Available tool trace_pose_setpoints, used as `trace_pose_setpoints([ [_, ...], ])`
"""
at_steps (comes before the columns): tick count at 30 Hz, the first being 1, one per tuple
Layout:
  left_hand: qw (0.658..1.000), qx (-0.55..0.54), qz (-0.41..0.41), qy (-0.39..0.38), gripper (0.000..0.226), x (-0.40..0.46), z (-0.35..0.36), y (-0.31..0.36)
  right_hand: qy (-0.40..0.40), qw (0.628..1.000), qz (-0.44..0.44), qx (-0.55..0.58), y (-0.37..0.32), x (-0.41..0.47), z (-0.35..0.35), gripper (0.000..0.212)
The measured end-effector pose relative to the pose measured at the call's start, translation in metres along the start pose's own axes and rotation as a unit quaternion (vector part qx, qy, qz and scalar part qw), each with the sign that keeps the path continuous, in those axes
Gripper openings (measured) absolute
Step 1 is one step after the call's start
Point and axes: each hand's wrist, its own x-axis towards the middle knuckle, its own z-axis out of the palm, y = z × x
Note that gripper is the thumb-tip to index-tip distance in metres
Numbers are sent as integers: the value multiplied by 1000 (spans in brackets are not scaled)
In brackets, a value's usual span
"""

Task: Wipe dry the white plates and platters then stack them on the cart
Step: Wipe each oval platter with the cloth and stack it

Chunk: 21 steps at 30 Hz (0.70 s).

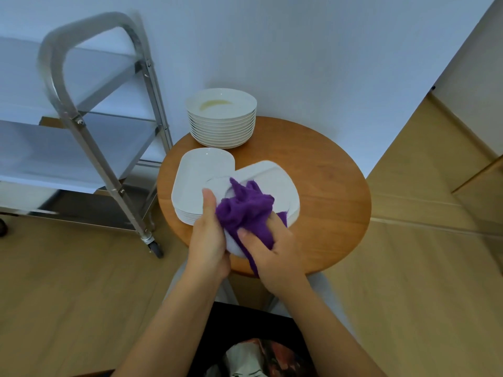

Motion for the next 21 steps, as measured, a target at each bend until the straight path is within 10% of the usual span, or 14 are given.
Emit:
trace_pose_setpoints([
  [4, 999, -5, 45, -18, 34, 2, -7, 6, 45, 991, -102, -73, 20, 0, -25, 27],
  [12, 971, 177, 158, -2, 37, -9, -7, 2, 214, 940, 260, 52, 9, 25, -58, 16],
  [14, 895, 346, 276, -48, 43, -18, -2, -2, 161, 897, 328, 250, -6, 24, -51, 41],
  [17, 687, 542, 466, -135, 54, -19, 0, -10, 83, 857, 339, 378, -24, 19, -39, 72],
  [21, 578, 636, 483, -168, 77, -18, -5, 0, 83, 838, 332, 426, -28, 19, -42, 37],
])
